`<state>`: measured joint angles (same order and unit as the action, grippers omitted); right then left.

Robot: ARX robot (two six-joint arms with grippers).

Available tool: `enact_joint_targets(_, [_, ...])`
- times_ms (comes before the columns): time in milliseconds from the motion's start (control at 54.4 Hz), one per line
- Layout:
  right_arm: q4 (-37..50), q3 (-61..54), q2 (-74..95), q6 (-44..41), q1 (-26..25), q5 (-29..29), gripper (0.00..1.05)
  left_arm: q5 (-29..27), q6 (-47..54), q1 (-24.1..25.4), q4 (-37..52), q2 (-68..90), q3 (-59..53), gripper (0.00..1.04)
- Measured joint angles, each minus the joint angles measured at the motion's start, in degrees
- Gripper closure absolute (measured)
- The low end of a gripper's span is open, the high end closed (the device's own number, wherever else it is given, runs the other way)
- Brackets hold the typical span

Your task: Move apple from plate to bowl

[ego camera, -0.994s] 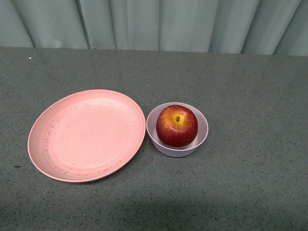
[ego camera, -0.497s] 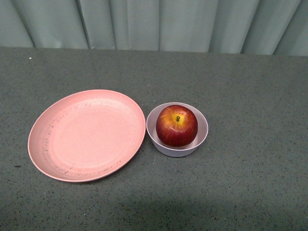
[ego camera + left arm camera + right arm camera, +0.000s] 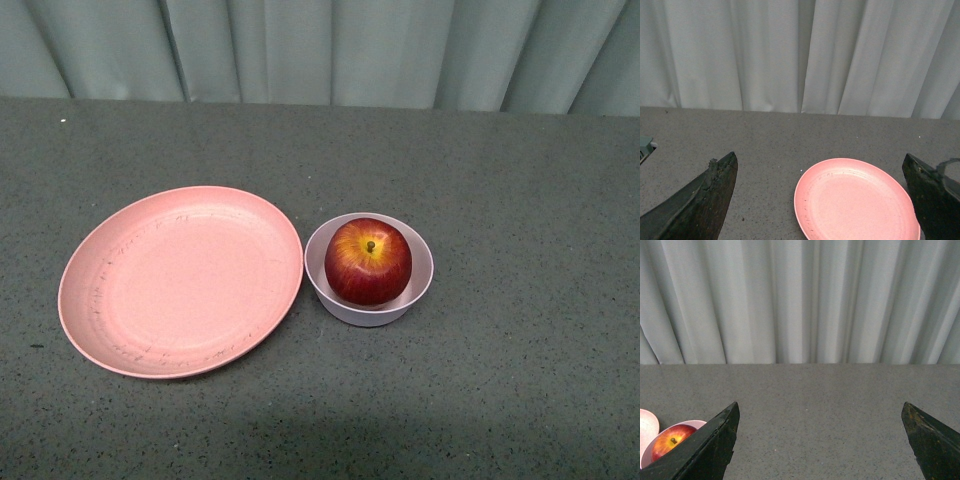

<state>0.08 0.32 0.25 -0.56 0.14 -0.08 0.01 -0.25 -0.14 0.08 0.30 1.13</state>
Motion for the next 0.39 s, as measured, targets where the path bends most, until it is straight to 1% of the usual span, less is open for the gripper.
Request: enact_joint_targets(386, [0.00,0.00,-0.02,0.00,0.00,0.02,0.09,0.00,0.00,-0.02,0.00,0.00,0.00,0.07])
